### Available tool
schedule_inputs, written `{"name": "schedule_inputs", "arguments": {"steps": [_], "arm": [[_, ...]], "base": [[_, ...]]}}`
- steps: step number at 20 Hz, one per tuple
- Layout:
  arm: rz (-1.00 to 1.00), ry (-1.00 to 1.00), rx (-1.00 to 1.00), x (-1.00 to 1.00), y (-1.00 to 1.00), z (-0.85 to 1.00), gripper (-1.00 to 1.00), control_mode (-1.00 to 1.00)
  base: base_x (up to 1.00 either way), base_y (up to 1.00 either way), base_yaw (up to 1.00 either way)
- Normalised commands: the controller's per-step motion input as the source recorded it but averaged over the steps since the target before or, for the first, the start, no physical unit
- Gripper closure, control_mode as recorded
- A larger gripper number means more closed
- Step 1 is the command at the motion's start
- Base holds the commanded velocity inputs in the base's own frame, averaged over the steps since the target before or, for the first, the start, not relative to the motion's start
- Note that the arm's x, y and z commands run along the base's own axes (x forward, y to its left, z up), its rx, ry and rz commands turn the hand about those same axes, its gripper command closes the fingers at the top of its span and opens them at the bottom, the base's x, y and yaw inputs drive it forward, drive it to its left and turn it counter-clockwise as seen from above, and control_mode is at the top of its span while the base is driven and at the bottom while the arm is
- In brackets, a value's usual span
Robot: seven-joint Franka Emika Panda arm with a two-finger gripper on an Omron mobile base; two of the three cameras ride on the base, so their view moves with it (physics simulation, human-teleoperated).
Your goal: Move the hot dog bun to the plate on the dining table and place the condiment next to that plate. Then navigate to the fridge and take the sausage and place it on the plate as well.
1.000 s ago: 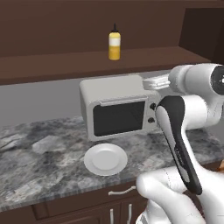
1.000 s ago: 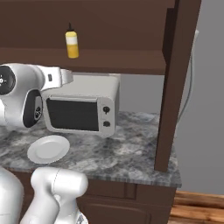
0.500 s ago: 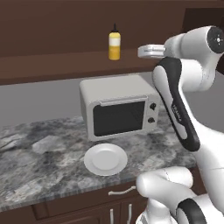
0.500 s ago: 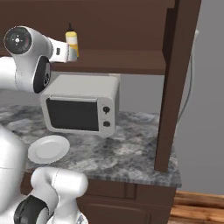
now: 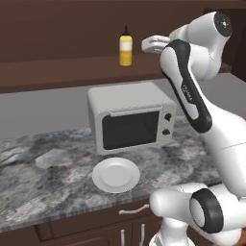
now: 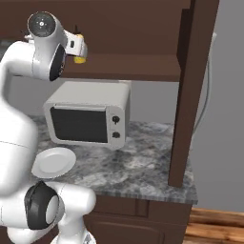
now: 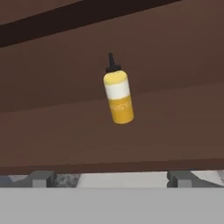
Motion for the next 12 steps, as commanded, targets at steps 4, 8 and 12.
{"name": "schedule_inputs", "arguments": {"steps": [4,8,12], "arm": [[0.16,0.00,0.03,0.56,0.04,0.00,-1.00,-1.00],[0.13,-0.08,0.06,0.52,0.06,0.00,-1.00,-1.00],[0.10,-0.02,0.06,0.53,0.06,0.00,-1.00,-1.00]], "base": [[0.00,0.00,0.00],[0.00,0.00,0.00],[0.00,0.00,0.00]]}}
